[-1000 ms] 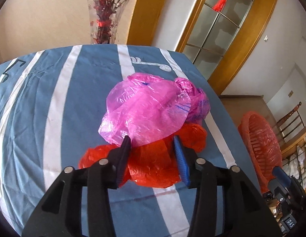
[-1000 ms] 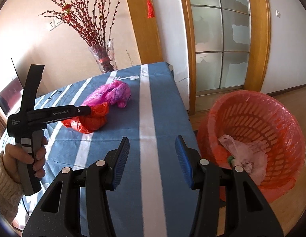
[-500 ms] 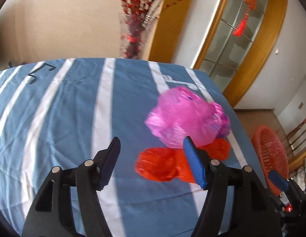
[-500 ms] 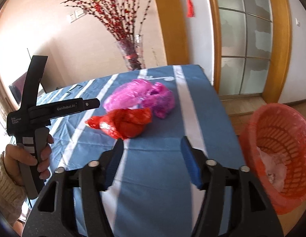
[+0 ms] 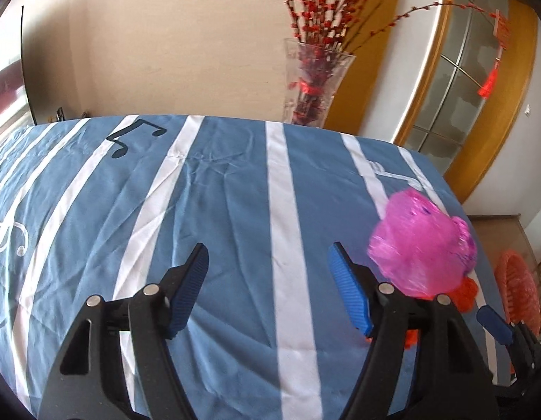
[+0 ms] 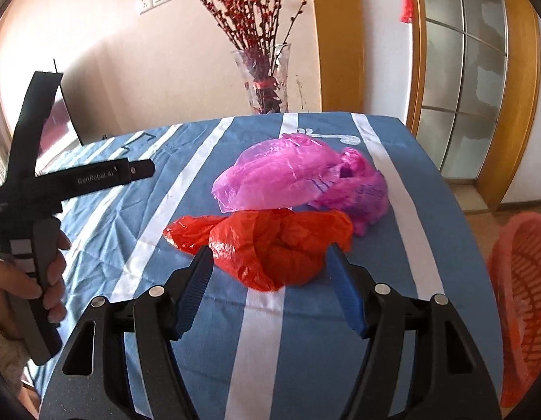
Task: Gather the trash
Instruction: 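Grasp the red bag with the right tool while the left tool grasps the pink bag, then carry the pink and red bags over the red basket and open both tools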
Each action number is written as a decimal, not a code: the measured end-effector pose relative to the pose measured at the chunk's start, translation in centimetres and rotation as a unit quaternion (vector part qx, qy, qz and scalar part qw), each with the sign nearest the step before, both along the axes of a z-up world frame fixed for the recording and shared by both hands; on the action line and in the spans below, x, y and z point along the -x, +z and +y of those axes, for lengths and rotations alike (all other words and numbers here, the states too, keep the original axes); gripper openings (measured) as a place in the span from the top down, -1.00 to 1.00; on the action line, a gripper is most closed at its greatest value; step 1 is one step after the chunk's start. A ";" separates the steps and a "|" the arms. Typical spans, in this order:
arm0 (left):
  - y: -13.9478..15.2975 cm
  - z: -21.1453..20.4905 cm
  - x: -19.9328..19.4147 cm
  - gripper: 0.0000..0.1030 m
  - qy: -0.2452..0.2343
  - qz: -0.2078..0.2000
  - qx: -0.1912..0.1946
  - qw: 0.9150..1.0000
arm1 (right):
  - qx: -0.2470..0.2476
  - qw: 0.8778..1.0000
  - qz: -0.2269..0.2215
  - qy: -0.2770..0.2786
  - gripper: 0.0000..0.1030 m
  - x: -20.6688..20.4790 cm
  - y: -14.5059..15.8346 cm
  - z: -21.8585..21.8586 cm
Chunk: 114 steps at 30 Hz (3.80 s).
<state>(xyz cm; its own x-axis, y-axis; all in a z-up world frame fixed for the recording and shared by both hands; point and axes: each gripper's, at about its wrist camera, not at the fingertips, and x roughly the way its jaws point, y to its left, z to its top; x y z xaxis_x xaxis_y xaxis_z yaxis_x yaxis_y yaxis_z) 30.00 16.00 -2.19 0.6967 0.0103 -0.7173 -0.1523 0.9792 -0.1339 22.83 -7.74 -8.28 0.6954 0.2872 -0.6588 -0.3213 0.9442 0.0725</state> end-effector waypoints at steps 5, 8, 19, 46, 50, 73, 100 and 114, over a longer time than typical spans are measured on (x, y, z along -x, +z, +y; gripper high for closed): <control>-0.4 -0.1 -0.7 -0.35 -0.005 0.002 0.000 1.000 | 0.016 0.999 0.032 0.010 0.37 -0.9 -1.1 0.8; -0.4 -0.8 -0.9 -0.35 -0.013 0.002 0.004 1.000 | 0.007 0.999 0.043 0.013 0.99 -1.0 -1.3 0.4; 0.6 -4.0 -1.2 -0.42 -0.043 -0.012 0.008 0.999 | -0.010 0.999 0.034 0.015 0.99 1.9 -0.1 -3.0; -0.8 -15.7 -2.3 -0.48 -0.136 0.009 -0.045 0.990 | -0.048 0.995 -0.019 -0.085 0.99 5.8 4.2 -13.8; -1.5 -14.5 -3.1 -0.48 -0.119 0.023 -0.033 0.992 | -0.052 0.995 -0.015 -0.086 0.99 5.8 4.1 -14.1; 0.4 -14.6 -0.8 0.88 -0.158 0.006 0.025 0.987 | -0.061 0.993 -0.038 -0.094 0.99 7.4 5.8 -15.1; 4.9 -29.3 6.1 0.89 -0.288 -0.025 0.050 0.956 | -0.069 0.966 -0.101 -0.227 0.99 11.4 8.6 -26.8; 2.6 -36.6 6.1 0.85 -0.337 0.002 0.073 0.939 | -0.099 0.949 -0.108 -0.281 0.99 9.6 8.4 -31.7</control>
<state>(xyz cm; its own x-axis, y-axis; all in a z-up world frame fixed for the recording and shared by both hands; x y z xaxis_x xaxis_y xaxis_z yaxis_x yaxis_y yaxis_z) 23.93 -20.55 0.46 0.5072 -0.5298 -0.6797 0.4936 0.8251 -0.2748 13.24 -39.41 0.10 0.8883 -0.0649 -0.4546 0.2001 0.9458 0.2559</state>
